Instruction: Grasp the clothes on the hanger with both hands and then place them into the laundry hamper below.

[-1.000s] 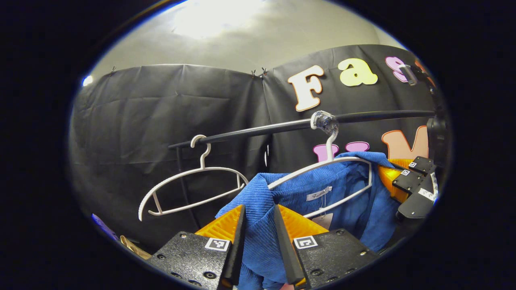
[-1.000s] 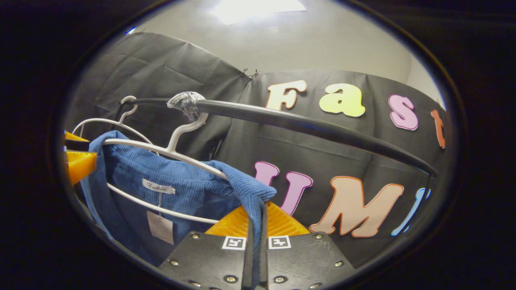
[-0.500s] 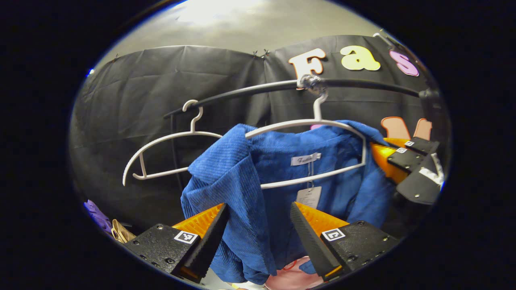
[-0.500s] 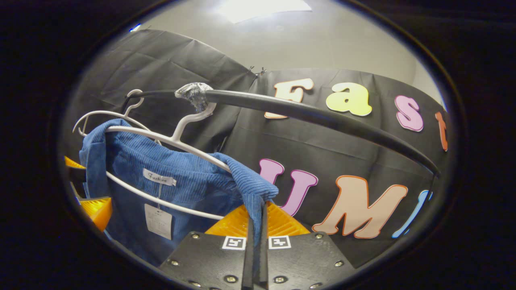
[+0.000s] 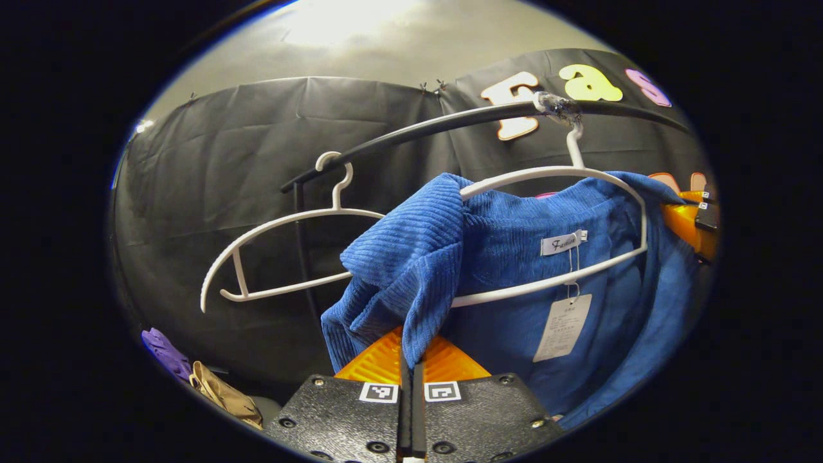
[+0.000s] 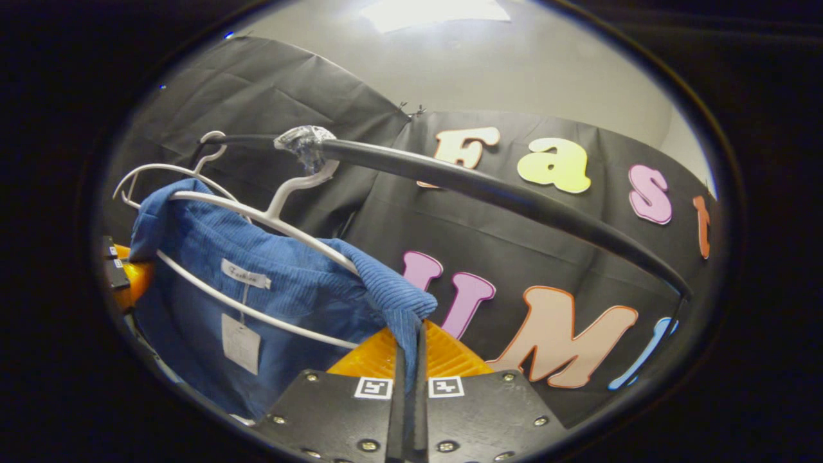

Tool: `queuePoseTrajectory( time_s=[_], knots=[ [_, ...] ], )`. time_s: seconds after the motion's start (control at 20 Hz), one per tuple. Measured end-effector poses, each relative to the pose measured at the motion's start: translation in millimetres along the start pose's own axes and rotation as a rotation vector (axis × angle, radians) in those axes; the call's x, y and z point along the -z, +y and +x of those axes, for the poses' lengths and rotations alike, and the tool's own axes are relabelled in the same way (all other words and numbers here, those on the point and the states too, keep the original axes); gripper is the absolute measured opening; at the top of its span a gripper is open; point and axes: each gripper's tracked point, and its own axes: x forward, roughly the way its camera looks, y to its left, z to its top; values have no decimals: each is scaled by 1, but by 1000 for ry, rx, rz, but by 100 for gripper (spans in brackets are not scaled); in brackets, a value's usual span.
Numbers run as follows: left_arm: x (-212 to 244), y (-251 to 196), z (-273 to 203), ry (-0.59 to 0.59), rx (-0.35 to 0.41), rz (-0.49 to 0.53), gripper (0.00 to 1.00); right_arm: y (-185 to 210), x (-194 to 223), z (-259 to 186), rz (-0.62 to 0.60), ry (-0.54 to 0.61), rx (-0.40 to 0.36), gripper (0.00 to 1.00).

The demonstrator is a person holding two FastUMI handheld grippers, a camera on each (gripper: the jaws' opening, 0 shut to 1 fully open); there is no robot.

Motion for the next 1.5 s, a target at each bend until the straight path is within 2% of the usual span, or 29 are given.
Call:
queuePoseTrajectory(
  time_s=[0.05,0.25,0.4,0.45,0.75,1.1,1.5],
  knots=[
    [-4,5,-4,-12,16,-6,0,-8,-1,7,-6,-2,29,6],
    [-21,33,-13,-16,34,-36,0,-11,7,23,-51,4,99,8],
    [-37,47,-17,-29,66,-67,2,-5,18,32,-33,8,105,6],
    [-42,47,-18,-33,88,-79,1,-4,22,35,-29,13,105,8],
    [-55,55,-22,-7,216,-183,0,2,26,53,-6,18,119,6],
    [-72,60,-29,43,354,-266,0,1,17,65,-110,-28,122,6],
    [-73,57,-38,137,462,-279,0,0,-7,74,-145,-76,124,6]
  ],
)
